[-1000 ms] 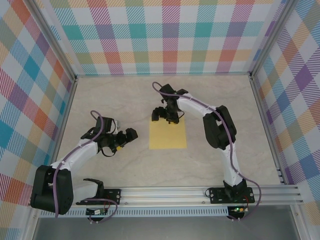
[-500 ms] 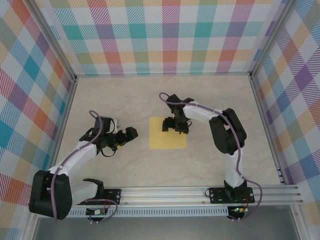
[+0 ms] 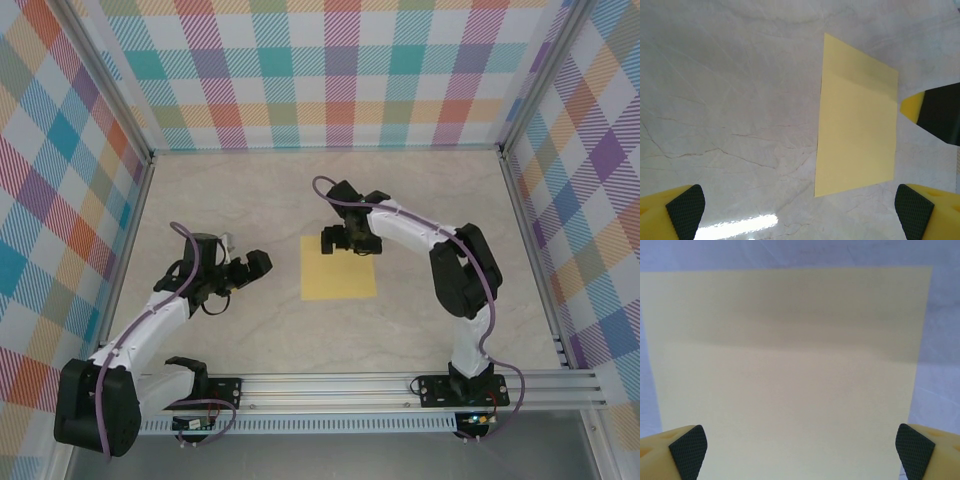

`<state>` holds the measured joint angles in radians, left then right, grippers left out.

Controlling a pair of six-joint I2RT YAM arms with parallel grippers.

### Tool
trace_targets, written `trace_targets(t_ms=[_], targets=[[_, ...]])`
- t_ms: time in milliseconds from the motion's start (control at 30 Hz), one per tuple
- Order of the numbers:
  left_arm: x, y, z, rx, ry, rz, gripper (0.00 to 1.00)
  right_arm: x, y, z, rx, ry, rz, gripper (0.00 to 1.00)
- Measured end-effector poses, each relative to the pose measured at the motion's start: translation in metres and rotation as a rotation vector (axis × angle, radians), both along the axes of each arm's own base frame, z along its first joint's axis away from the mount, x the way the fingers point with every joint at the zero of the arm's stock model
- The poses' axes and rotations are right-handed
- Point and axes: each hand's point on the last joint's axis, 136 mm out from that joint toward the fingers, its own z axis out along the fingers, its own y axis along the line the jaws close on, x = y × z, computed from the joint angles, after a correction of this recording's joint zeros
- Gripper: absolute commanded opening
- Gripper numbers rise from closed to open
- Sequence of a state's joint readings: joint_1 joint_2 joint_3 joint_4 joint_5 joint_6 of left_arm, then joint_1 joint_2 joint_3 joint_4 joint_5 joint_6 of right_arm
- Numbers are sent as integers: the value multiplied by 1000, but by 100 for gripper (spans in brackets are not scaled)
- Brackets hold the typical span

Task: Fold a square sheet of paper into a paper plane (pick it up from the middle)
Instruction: Fold a square sheet of paper at the center of the table.

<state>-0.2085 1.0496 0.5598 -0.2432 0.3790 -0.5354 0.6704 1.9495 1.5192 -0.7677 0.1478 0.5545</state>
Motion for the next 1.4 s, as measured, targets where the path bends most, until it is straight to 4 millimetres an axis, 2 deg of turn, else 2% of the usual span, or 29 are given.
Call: trace_targets(t_ms=[100, 167, 300, 400, 500, 633, 800, 900, 1000, 1267, 1400], targets=[[4, 2, 2, -2, -12, 21, 100, 3, 9, 8, 17, -8, -21, 100], [4, 2, 1, -7, -1, 29, 100, 7, 18, 7, 35, 7, -33, 100], [3, 2, -16, 0, 64, 37, 100, 11, 28, -15, 29, 66, -69, 100], [2, 2, -26, 5, 99, 37, 100, 5, 26, -36, -12, 122, -93, 100], [1, 1, -27, 3, 107, 33, 100, -3, 24, -47, -51, 157, -97, 100], [1, 0, -27, 3, 107, 27, 100, -9, 32, -45, -62, 161, -76, 100], [1, 0, -27, 3, 107, 24, 100, -5, 40, -46, -65, 157, -67, 100], [0, 0, -27, 1, 107, 18, 100, -7, 34, -58, -108, 178, -72, 100], [0, -1, -27, 2, 107, 17, 100, -6, 33, -59, -116, 175, -73, 100], [-1, 0, -30, 4, 116, 16, 100, -8, 31, -56, -132, 182, -70, 100], [-1, 0, -31, 6, 120, 16, 100, -3, 26, -45, -166, 159, -59, 100]])
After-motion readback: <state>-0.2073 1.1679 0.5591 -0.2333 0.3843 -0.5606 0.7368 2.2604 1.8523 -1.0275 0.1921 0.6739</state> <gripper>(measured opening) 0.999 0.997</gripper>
